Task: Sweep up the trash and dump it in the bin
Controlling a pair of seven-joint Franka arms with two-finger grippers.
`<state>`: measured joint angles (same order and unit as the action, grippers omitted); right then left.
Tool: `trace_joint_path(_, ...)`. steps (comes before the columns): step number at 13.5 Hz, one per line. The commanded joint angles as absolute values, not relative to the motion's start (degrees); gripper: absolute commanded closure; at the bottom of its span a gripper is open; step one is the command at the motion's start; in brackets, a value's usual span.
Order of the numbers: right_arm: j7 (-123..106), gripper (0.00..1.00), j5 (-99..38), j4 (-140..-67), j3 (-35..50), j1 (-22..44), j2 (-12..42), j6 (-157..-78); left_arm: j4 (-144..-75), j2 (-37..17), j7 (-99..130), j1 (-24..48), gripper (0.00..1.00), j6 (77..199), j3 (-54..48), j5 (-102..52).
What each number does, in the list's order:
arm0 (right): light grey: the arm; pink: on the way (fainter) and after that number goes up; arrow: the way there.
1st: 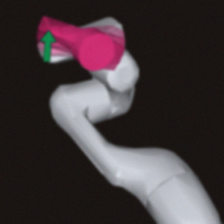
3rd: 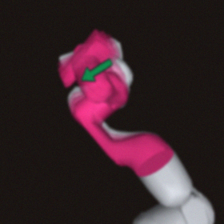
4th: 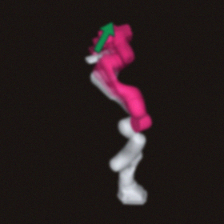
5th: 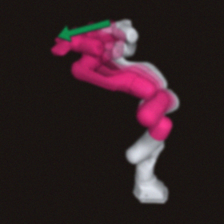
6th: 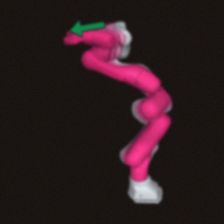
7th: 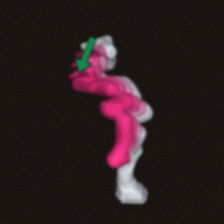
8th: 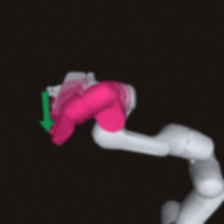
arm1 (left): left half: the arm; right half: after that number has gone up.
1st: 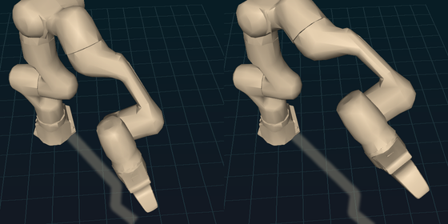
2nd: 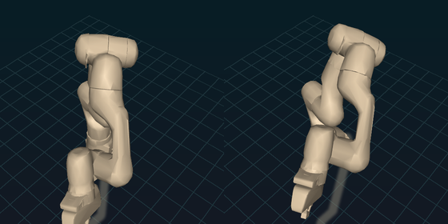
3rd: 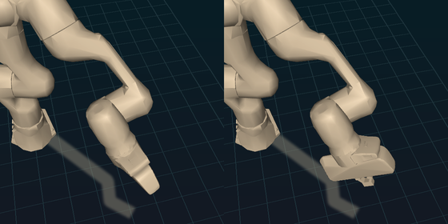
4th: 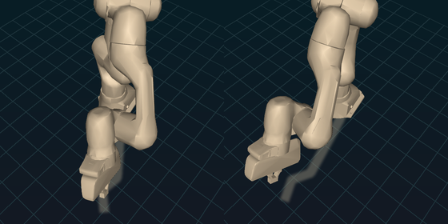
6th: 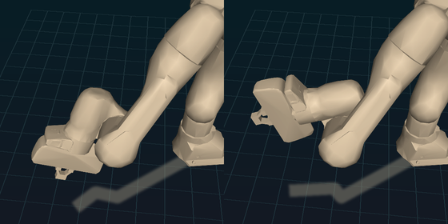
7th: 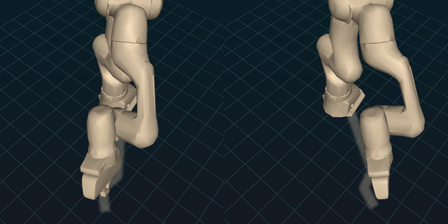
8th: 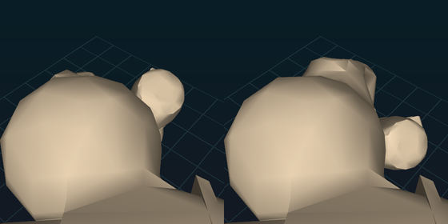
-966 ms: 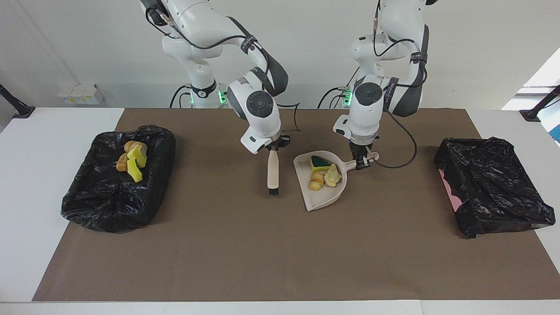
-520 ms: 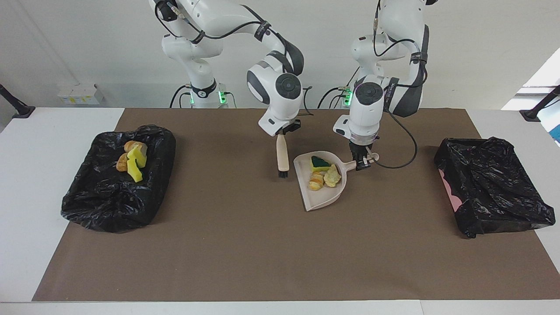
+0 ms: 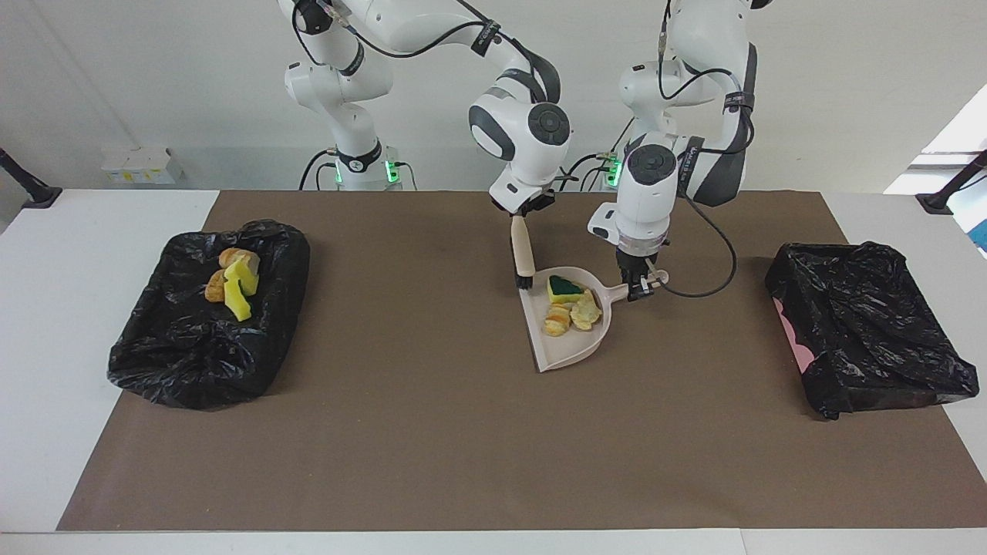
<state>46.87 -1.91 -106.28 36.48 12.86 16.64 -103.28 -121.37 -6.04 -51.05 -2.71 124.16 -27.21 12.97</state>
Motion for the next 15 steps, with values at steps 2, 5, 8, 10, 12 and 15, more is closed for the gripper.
trace_joint_path(2,47.46,1.00,-5.35,-111.08,36.91,12.22,12.66,-106.24,-118.66,-7.12,-51.59,-4.57,1.00,124.36,-26.90,13.54)
trace_joint_path(5,50.00,1.00,-6.68,-114.26,37.00,14.32,11.42,-112.92,-117.52,-6.86,-53.07,-4.05,1.00,124.37,-23.58,12.92)
trace_joint_path(8,52.73,1.00,-6.68,-115.75,36.91,17.57,12.65,-118.37,-116.28,-6.24,-55.81,-1.86,1.00,123.67,-15.24,6.01)
trace_joint_path(10,52.47,1.00,-6.77,-115.93,37.00,18.19,12.66,-117.95,-114.62,-5.80,-54.94,-0.01,1.00,121.74,-8.73,2.38)
trace_joint_path(12,52.82,1.00,-7.03,-115.84,37.00,20.11,13.88,-118.12,-114.26,-3.88,-54.93,0.09,1.00,120.42,-3.72,2.29)
trace_joint_path(15,53.35,1.00,-7.21,-115.75,37.00,20.83,15.29,-118.48,-114.17,-1.68,-55.02,0.09,1.00,118.66,3.75,2.20)
